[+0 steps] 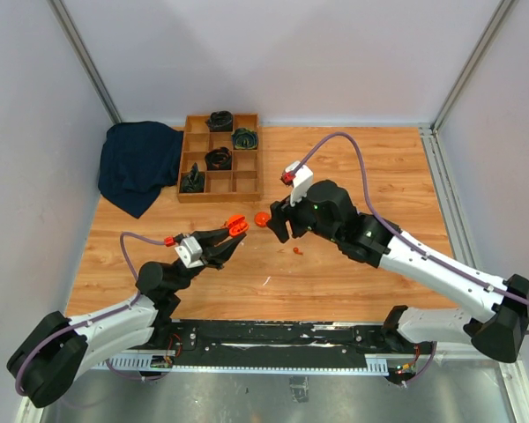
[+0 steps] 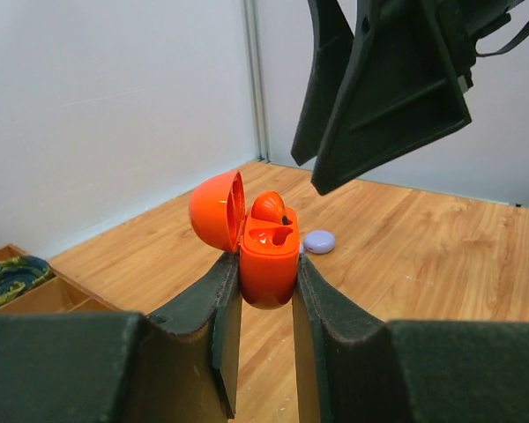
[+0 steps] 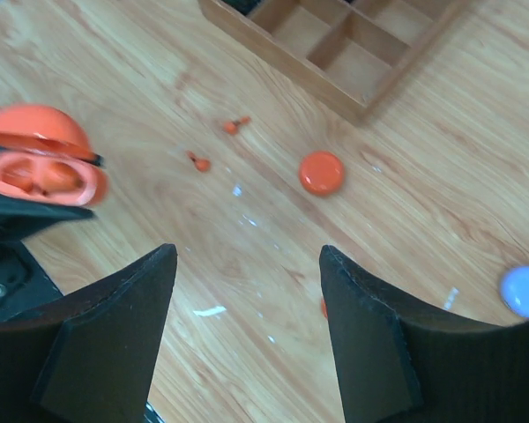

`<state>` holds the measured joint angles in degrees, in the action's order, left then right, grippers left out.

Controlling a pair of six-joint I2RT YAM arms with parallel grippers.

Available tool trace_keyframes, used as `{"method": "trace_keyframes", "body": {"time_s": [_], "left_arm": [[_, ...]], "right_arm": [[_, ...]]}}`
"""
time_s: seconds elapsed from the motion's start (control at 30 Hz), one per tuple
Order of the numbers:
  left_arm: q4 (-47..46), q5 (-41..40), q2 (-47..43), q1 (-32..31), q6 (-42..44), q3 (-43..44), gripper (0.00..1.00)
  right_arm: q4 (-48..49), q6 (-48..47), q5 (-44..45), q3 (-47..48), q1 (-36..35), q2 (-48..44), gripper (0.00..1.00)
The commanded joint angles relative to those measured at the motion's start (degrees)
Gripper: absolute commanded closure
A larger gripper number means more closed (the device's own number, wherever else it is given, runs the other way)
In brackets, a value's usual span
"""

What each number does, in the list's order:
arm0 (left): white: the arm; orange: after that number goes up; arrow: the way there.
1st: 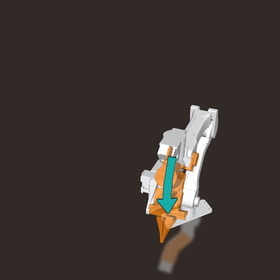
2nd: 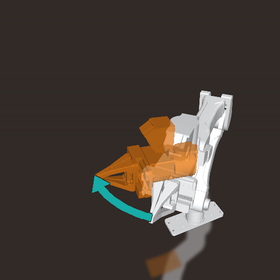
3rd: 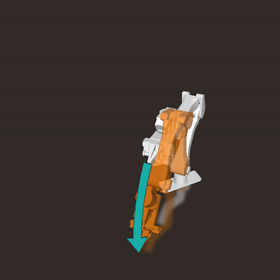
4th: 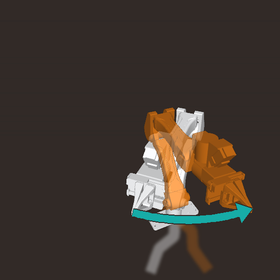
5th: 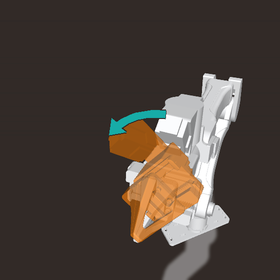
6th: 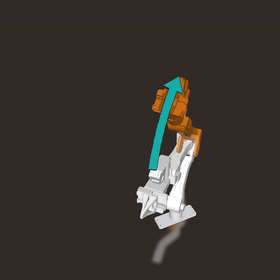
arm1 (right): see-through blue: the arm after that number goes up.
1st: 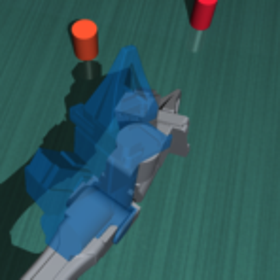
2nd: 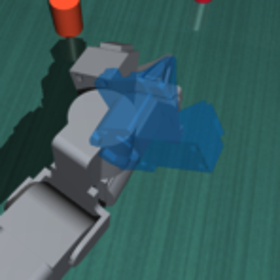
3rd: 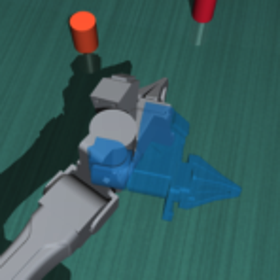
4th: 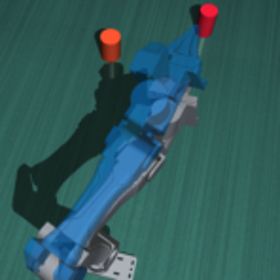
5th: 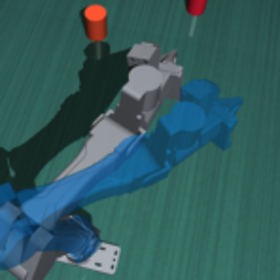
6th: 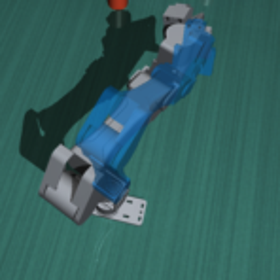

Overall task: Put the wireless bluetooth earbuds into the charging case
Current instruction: Place the earbud in the charging case, then pick up the earbud from the center of the board.

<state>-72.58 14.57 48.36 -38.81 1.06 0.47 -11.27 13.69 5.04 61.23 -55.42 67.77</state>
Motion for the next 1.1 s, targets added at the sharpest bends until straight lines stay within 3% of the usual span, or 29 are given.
{"method": "trace_keyframes", "body": {"time_s": [0.0,0.37,0.73,1.07], "left_arm": [[-0.1,-1.5,-1.2,-0.4,0.0,-7.4,1.00],[0.9,-1.8,-1.4,-0.4,0.3,-7.3,1.00],[0.9,-1.5,0.0,-0.4,0.3,-6.8,1.00],[1.1,-1.4,0.0,-0.4,0.3,-6.7,1.00]], "right_arm": [[-9.2,-6.1,-3.0,-0.5,4.6,-0.8,0.33],[-10.8,-8.7,-8.5,-3.6,11.9,10.6,0.37],[-17.6,-9.1,-8.6,3.0,12.1,25.4,0.44],[-25.0,-16.6,-7.9,9.9,11.9,34.1,0.55]]}}
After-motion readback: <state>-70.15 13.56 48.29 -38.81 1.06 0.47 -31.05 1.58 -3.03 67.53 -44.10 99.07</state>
